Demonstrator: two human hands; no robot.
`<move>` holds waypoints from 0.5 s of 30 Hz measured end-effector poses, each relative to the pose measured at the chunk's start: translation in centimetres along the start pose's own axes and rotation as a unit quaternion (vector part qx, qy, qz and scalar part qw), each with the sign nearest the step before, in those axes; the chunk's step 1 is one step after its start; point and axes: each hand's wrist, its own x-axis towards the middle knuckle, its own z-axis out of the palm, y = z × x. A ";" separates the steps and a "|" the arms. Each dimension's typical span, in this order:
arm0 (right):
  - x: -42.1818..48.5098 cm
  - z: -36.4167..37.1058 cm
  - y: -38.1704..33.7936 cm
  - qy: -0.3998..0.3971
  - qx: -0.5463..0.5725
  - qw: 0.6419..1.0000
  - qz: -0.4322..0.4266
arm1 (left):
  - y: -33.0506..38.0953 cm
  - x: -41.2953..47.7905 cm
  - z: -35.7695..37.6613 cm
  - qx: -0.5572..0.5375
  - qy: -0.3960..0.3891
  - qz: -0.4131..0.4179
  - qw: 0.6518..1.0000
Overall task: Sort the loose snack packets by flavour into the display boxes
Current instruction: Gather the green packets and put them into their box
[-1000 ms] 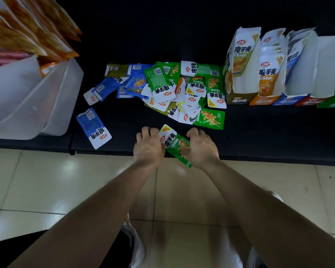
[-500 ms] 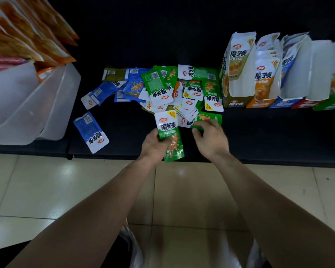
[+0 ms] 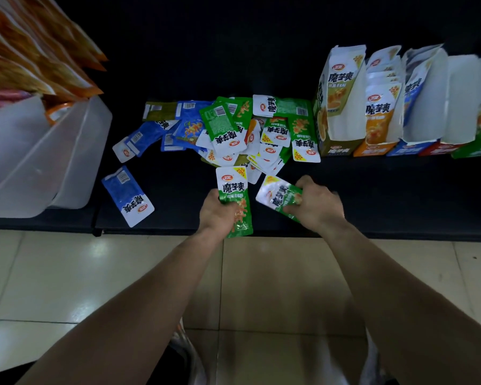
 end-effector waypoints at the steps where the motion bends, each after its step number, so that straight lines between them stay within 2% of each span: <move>1: -0.1 -0.4 0.2 -0.029 0.062 0.998 0.003 | -0.1 0.1 0.0 0.002 0.001 -0.002 1.000; 3: -0.2 -0.9 0.6 -0.064 0.202 0.977 0.006 | 0.0 0.0 0.1 0.000 -0.005 -0.002 1.000; 6: -0.3 -1.1 0.4 -0.071 0.384 0.921 0.001 | 0.7 -0.4 0.9 -0.046 -0.020 -0.001 0.999; 8: -0.3 -1.1 -0.5 -0.085 0.449 0.889 -0.017 | 1.6 -0.8 2.0 -0.081 -0.029 0.001 0.996; 10: 0.0 -0.6 -1.4 -0.093 0.442 0.892 -0.026 | 2.6 -1.3 3.0 -0.109 -0.042 0.005 0.993; 12: 0.2 -0.5 -2.2 -0.069 0.405 0.912 0.001 | 3.1 -1.4 3.7 -0.079 -0.060 0.028 0.995; 15: 1.2 -1.3 -2.0 0.085 0.281 0.956 0.022 | 3.1 -1.1 3.5 -0.029 -0.053 0.048 0.997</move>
